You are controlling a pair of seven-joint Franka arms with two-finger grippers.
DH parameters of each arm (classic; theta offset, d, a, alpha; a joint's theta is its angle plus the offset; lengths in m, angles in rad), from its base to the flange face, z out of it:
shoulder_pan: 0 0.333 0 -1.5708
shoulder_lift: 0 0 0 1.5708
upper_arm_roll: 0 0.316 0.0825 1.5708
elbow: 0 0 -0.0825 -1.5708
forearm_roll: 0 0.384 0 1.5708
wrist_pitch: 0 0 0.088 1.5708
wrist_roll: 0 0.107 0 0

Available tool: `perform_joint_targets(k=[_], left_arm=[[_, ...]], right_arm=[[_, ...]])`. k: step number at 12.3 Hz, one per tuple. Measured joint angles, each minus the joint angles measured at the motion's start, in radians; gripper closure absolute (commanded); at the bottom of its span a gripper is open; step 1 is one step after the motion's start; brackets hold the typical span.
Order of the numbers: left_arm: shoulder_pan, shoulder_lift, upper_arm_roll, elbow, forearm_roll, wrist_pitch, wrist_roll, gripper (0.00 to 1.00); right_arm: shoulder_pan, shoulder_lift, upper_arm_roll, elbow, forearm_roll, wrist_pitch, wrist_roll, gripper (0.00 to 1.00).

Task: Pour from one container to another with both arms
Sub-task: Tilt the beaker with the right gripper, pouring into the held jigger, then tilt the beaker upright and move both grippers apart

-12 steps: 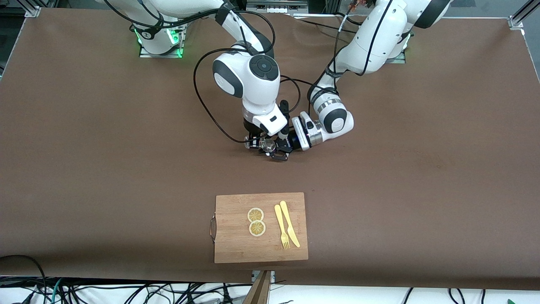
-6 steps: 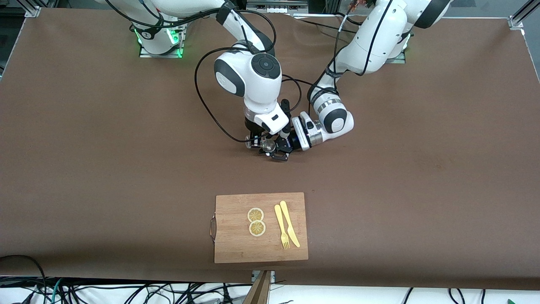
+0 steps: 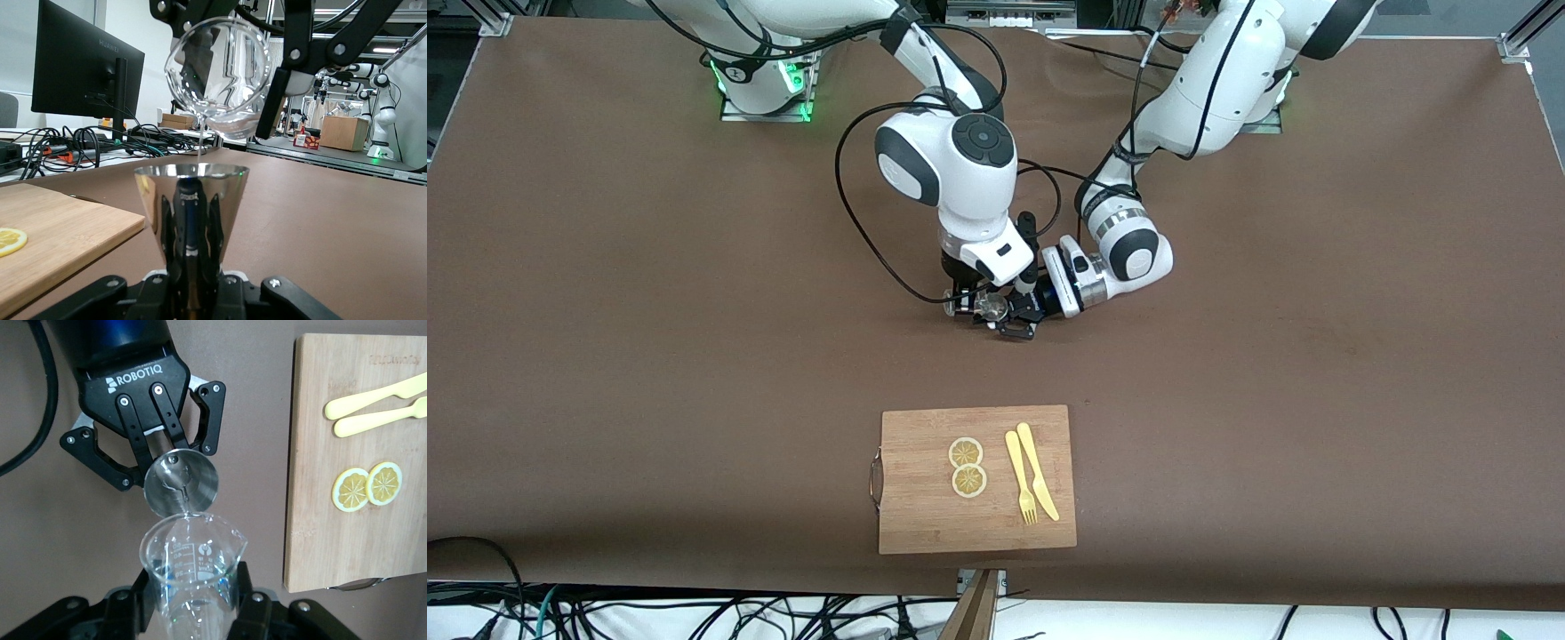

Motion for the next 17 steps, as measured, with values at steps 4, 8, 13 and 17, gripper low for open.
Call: perform_joint_targets(k=[4,8,13,17], left_arm=[[0.000,0.000,0.004,0.001,0.000,0.000,0.000,1.00],[0.001,0.000,0.007,0.002,0.000,0.000,0.000,1.00],[0.019,-0.002,0.030,0.013,0.000,0.000,0.000,1.00],[0.069,-0.018,0.033,0.017,0.000,0.000,0.000,1.00]], right_arm=[[-0.026,0.001,-0.001,0.000,0.096,0.030,0.004,0.71],[-0.066,0.002,-0.003,0.000,0.290,0.058,-0.054,0.70],[-0.177,0.000,0.019,0.000,0.475,0.074,-0.116,0.70],[-0.312,-0.015,0.073,0.001,0.658,0.081,-0.227,0.70]])
